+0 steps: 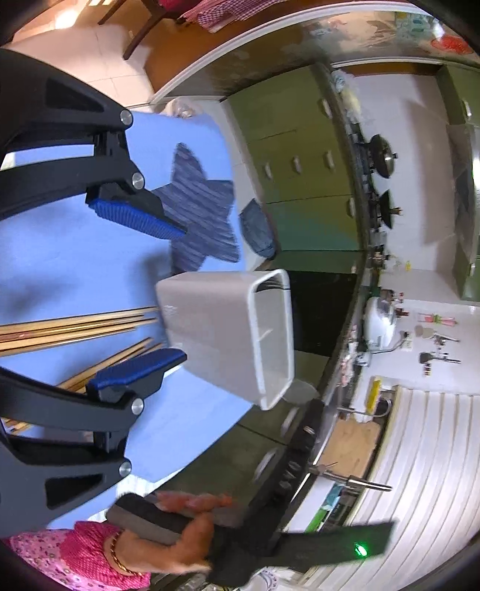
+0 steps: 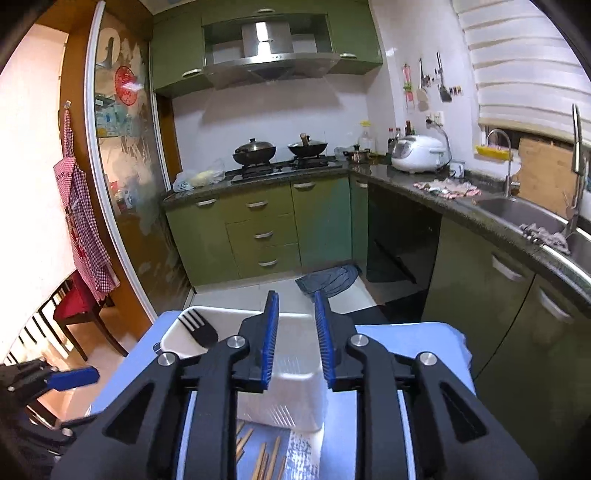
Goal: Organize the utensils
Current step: 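Grasp a wooden chopstick with the left gripper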
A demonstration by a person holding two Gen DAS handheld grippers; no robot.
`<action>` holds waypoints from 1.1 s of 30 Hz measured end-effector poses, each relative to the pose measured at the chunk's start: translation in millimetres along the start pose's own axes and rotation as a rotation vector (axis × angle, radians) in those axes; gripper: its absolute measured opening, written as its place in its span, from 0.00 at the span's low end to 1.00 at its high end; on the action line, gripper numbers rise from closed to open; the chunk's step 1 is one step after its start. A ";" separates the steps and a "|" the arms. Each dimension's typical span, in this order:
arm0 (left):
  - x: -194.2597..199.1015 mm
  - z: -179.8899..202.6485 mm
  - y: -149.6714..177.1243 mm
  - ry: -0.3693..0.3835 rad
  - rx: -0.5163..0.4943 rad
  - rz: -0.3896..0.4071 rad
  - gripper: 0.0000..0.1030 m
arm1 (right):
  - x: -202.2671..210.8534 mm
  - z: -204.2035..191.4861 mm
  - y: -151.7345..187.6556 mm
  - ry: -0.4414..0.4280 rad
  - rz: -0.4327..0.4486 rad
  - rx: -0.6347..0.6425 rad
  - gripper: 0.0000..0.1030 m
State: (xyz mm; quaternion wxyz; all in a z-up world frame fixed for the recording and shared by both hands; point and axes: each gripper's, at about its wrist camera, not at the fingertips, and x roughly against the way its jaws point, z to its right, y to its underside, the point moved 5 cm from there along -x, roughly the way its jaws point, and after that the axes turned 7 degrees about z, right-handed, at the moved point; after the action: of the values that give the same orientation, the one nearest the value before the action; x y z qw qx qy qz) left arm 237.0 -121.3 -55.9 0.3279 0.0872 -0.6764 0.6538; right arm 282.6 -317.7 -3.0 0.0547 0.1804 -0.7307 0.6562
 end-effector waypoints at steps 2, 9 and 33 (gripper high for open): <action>-3.3 0.5 8.6 0.006 0.003 -0.043 0.57 | 24.3 0.1 -2.6 0.006 0.029 0.002 0.34; -35.1 8.1 54.2 0.032 0.024 -0.276 0.56 | 99.0 10.6 28.5 0.020 -0.069 -0.007 0.35; -97.6 15.3 100.9 -0.003 0.018 -0.527 0.23 | 106.6 38.0 123.6 0.008 -0.310 -0.092 0.42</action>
State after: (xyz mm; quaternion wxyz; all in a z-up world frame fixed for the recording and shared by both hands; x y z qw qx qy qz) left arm 252.0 -152.9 -192.7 0.4852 0.2642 -0.6248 0.5517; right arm 148.2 -366.2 -90.4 0.1665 0.2854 -0.7232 0.6064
